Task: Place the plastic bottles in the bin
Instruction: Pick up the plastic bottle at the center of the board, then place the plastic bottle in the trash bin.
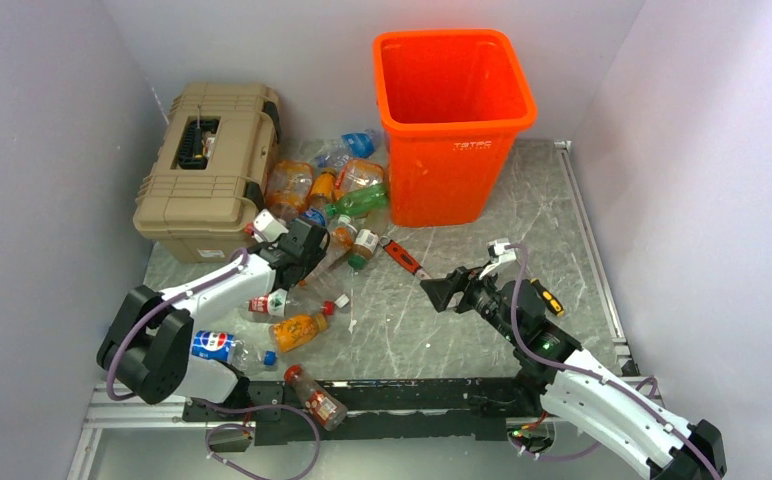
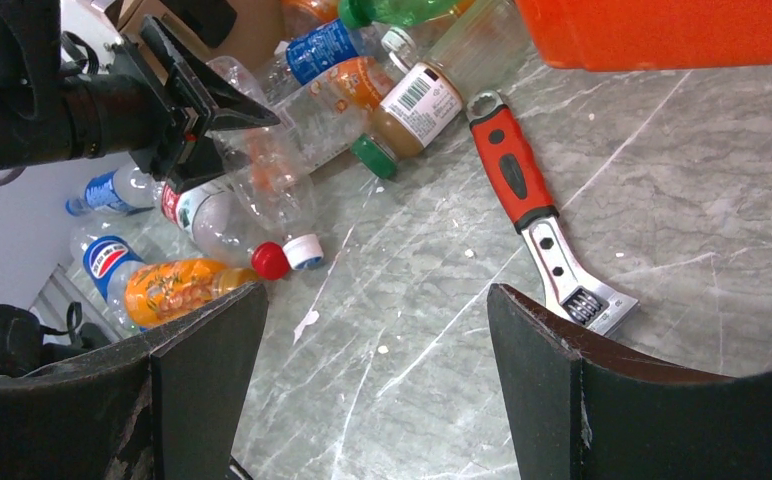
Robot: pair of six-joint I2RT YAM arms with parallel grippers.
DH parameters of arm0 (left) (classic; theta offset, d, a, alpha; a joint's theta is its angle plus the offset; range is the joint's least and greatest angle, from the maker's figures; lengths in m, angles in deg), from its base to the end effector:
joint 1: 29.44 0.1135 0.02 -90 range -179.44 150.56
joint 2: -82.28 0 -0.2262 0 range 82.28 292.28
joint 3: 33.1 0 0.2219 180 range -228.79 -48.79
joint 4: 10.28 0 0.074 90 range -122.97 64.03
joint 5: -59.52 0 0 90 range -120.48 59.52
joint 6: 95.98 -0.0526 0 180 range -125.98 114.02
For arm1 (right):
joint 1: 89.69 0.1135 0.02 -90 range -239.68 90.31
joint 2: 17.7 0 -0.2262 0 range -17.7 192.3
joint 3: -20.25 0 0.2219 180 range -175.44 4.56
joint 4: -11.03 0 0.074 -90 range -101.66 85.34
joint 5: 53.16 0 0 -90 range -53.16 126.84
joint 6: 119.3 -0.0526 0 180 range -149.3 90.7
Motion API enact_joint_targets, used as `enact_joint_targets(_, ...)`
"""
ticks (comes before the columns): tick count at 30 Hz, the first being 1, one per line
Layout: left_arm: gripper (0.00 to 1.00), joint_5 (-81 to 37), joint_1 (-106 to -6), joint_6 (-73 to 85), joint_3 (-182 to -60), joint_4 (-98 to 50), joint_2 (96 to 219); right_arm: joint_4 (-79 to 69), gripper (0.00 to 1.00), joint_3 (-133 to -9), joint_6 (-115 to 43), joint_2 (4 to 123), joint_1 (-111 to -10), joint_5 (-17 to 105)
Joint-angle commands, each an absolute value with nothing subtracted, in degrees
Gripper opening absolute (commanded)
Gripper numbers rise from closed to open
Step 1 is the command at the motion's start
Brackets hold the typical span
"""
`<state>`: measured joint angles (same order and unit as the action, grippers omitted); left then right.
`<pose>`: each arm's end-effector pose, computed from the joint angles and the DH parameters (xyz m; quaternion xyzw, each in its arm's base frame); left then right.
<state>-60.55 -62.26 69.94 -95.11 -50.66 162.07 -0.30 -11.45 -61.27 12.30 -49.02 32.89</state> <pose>0.2280 -0.1157 0.1668 -0.4073 0.8377 -0.0700 0.3571 0.1318 0.1084 0.2120 -0.0357 0.7630 0.3607 0.5352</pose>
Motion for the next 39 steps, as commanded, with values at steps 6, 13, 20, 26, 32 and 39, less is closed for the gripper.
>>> enact_joint_targets(6,0.4,-57.04,-62.12,62.07,-94.59,-44.72,156.64,0.7,0.85,-14.18,-60.23,12.46,-48.9,33.37)
enact_joint_targets(13,0.27,-49.38,-63.42,53.89,-98.27,-45.23,148.27,-2.53,0.88,-18.78,-58.91,11.28,-48.9,34.5)
enact_joint_targets(20,0.25,-31.43,-63.37,27.68,-107.44,-38.82,143.05,-1.38,0.89,-24.54,-57.25,12.22,-48.9,45.72)
enact_joint_targets(26,0.2,-11.96,-62.51,11.49,-117.23,-36.83,142.23,1.93,0.9,-28.29,-57.05,15.4,-48.9,57.54)
enact_joint_targets(32,0.07,7.56,-60.29,18.06,-110.89,-18.42,138.59,10.35,0.9,-26.76,-60.31,16.53,-48.82,60.1)
enact_joint_targets(39,0.0,5.38,-59.94,41.62,-96.62,12.35,137.21,20.21,0.91,-26.56,-63.03,20.42,-47.89,63.48)
